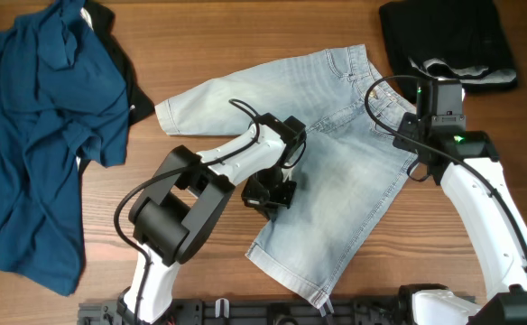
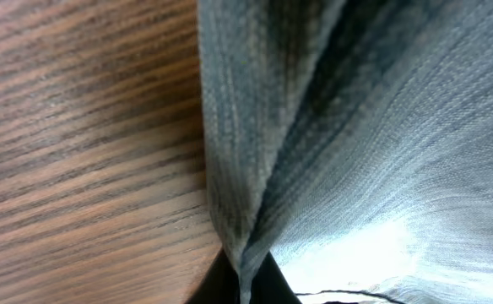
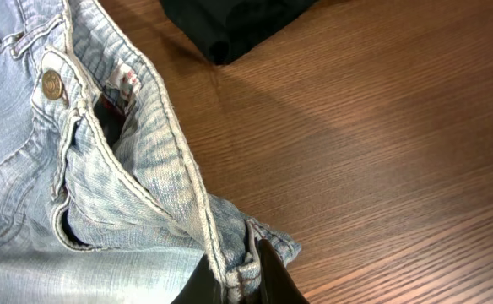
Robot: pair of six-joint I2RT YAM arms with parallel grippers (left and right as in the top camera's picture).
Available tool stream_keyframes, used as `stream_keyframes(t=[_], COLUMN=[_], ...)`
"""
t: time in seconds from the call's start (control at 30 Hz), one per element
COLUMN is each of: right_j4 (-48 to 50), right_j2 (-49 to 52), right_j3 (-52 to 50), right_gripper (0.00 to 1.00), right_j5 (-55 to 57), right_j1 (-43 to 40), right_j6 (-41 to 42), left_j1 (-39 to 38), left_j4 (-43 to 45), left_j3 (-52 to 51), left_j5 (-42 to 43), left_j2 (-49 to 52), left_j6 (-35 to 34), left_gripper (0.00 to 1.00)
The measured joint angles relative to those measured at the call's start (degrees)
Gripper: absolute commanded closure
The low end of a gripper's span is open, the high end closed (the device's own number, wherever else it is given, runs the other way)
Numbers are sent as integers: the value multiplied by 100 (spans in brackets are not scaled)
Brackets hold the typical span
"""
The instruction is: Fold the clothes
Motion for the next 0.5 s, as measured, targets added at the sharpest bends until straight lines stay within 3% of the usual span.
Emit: stream_keyframes(t=[0.17,0.4,0.43,0.47,0.5], right_j4=[-63,-286,-372,-481,-601], right_j2=[0,0,0,0,0], right_j3=[0,0,0,0,0], right_gripper=[96,96,96,96,96], right_j5=[-221,-1423,-1609,-1759,-1856], right_j1=[-7,11,24,33,33], right_j6=[13,468,560,645,719], left_j1=[616,3062,3329,3501,3630], left_j4=[-339,-254,-321,-411,-551], left_j3=[83,1307,1539,1674,1768], left_j5=[-905,-1346,-1305,-1226,-1113], left_j2=[-2,2,2,2,0], left_j6=[31,223,264,306,334], left_gripper=[96,96,90,65,31])
